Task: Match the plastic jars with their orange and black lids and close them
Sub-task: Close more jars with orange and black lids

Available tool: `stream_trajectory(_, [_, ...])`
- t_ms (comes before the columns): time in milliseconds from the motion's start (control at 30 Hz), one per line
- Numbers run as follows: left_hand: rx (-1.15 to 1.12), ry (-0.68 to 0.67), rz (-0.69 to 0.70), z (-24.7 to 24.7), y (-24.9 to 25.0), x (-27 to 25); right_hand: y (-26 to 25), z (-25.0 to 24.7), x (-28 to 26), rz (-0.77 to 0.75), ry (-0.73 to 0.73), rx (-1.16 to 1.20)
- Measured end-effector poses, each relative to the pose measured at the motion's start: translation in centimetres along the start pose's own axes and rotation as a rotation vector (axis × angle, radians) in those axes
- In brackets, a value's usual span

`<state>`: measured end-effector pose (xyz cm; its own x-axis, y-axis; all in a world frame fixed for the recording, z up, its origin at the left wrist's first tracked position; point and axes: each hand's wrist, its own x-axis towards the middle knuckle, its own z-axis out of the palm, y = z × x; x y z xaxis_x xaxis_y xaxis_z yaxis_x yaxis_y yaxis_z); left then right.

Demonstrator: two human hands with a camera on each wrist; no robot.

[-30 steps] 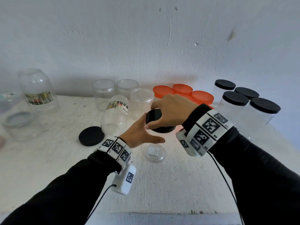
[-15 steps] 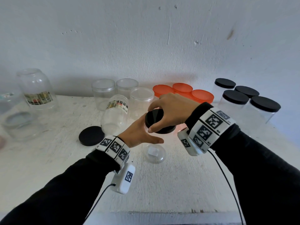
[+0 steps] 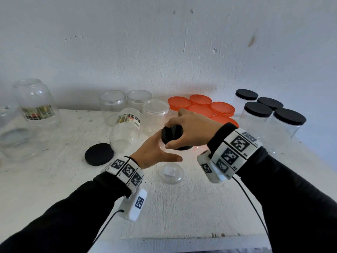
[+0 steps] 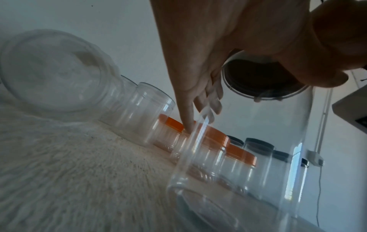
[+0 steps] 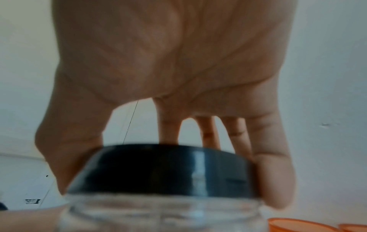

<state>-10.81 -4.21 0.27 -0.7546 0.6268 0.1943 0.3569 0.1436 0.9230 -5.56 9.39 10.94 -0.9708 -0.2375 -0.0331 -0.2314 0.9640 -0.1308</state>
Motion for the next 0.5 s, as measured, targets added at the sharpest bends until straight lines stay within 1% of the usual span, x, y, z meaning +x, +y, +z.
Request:
stream_trajectory(133, [0.003, -0.128, -0.024, 0.0, -0.1, 0.6, 1.1, 0.2, -0.8, 0.049, -0.028, 0.038])
stream_trajectory(200, [0.024, -0.162, -0.031, 0.1, -0.1, 1.0, 2.3, 0.1, -1.5, 0.09, -0.034, 0.044])
stream_trajectory(233, [0.048, -0.146, -0.027, 0.1, -0.1, 1.1, 2.9, 0.1, -2.0, 0.118, -0.033, 0.044])
stream_trajectory(300, [0.102, -0.073, 0.012, 0.5, 0.0, 1.7, 4.7, 0.1, -3.2, 0.186, -0.021, 0.023])
stream_trajectory(433, [0.202, 0.135, 0.164, 1.8, 0.2, 4.0, 8.3, 0.6, -6.1, 0.321, -0.003, -0.075])
stream_trajectory(500, [0.257, 0.189, 0.226, 2.8, 0.4, 5.4, 10.1, 0.7, -7.3, 0.397, -0.003, -0.096])
